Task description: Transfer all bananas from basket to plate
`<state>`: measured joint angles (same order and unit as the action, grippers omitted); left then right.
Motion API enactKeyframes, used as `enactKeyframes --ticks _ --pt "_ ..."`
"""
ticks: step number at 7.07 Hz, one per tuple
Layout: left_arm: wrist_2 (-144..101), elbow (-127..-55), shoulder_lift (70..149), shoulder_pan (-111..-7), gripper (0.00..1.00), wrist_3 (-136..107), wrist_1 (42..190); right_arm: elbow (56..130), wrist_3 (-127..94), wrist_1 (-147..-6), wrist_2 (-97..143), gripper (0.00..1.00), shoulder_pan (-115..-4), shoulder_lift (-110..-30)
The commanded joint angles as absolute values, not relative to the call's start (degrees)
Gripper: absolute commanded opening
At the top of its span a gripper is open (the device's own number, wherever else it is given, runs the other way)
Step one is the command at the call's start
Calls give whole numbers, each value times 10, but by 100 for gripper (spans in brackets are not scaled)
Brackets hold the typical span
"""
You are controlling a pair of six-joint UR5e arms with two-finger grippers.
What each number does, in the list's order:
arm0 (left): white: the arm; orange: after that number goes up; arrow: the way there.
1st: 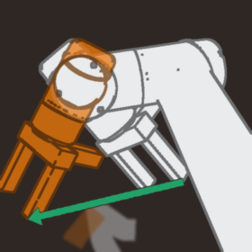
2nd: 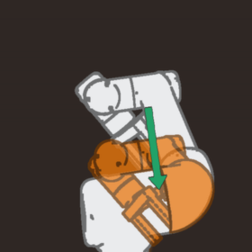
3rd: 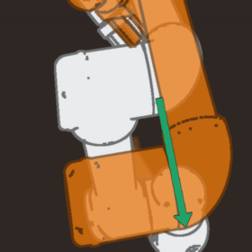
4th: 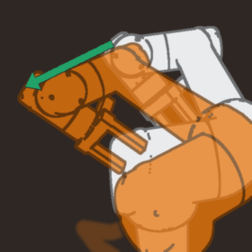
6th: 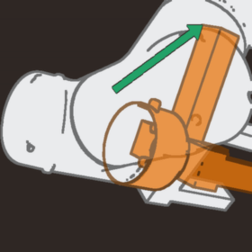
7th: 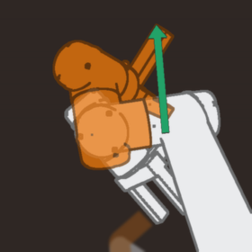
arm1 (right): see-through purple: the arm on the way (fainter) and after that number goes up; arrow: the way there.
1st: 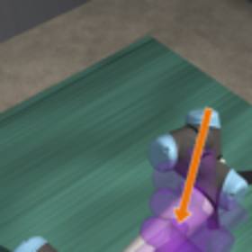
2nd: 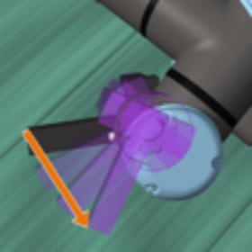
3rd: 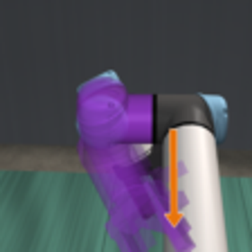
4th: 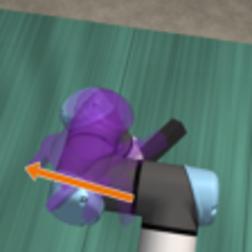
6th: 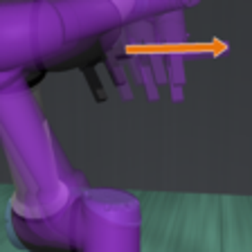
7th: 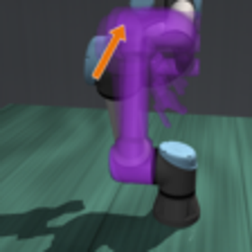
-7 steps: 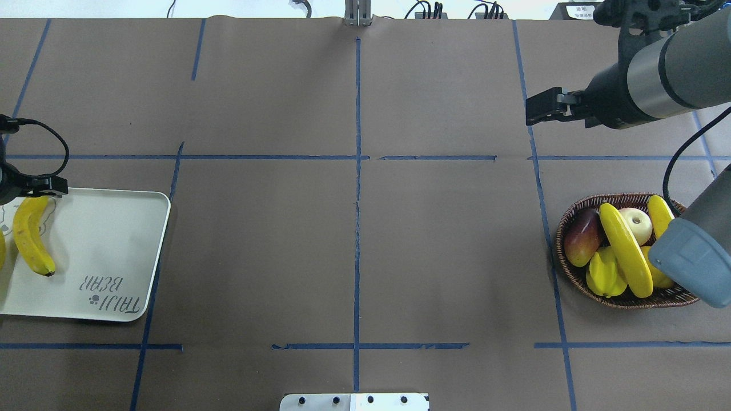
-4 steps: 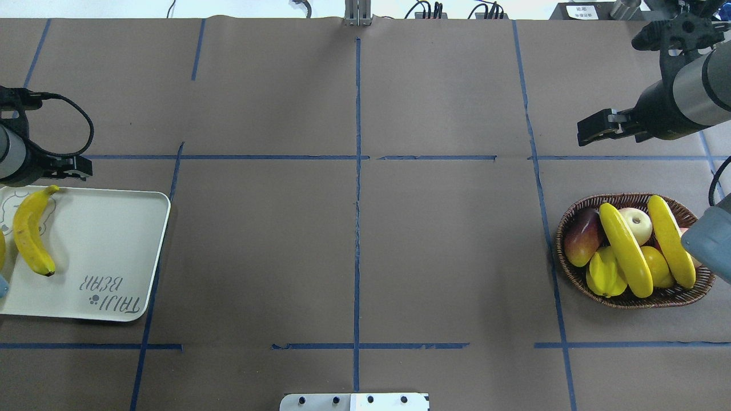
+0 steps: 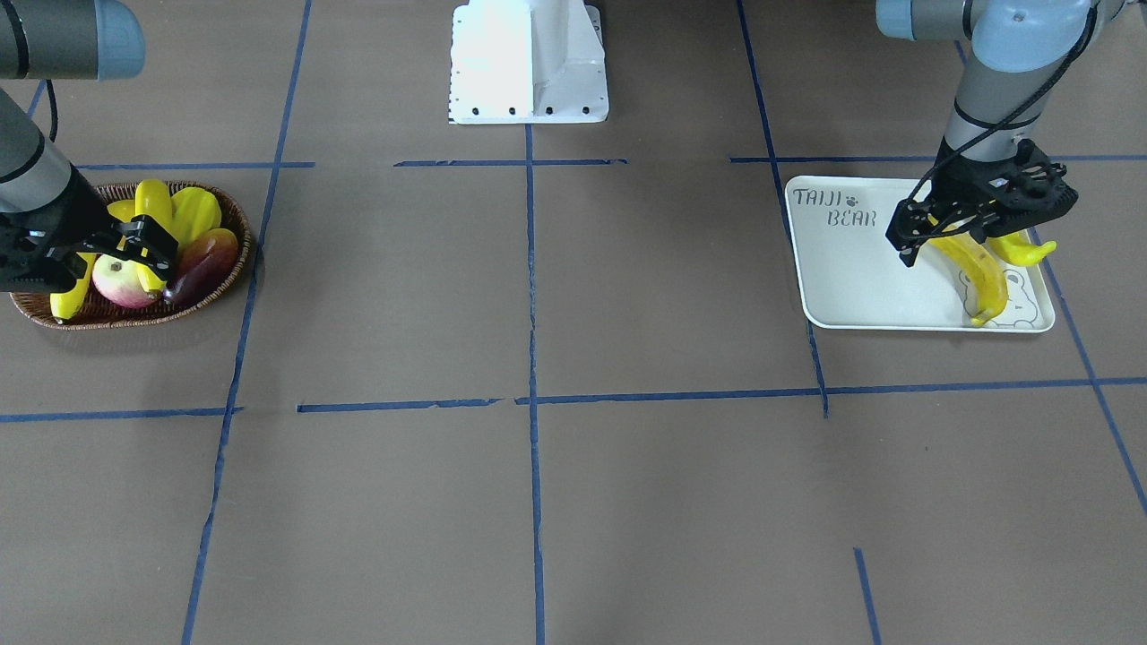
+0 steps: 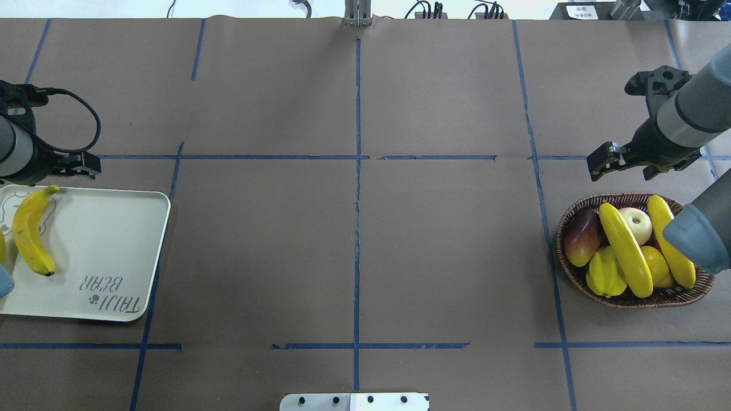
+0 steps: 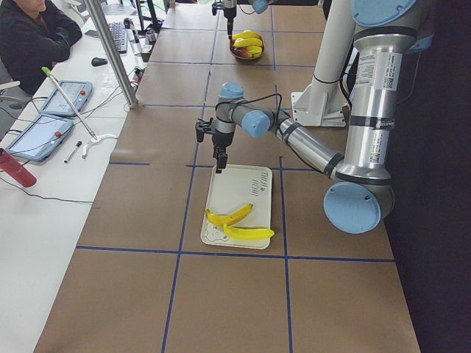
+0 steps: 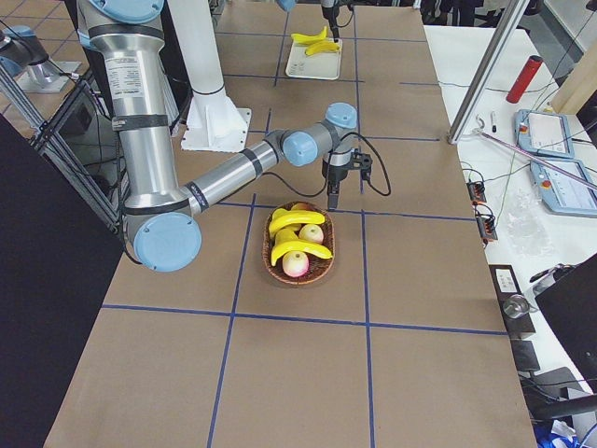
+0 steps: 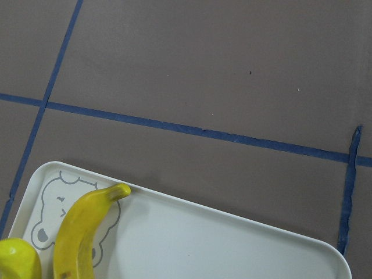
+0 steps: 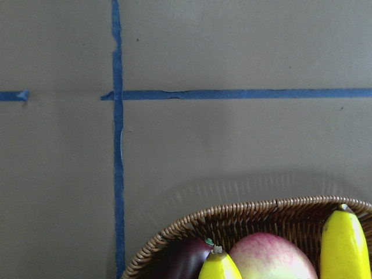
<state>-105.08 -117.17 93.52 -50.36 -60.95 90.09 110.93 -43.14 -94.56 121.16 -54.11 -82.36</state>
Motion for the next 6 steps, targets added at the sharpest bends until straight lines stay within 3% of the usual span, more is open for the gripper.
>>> enactKeyframes --ticks 1,4,6 --pt "-1052 -1179 937 -504 100 -610 901 1093 -432 -946 1208 100 -508 -826" --pt "-1059 -1181 946 -504 100 -615 900 1096 -432 -958 1207 92 -495 -851" --pt "-1065 -1187 946 -504 100 -620 900 1095 -432 -958 1209 74 -485 -857"
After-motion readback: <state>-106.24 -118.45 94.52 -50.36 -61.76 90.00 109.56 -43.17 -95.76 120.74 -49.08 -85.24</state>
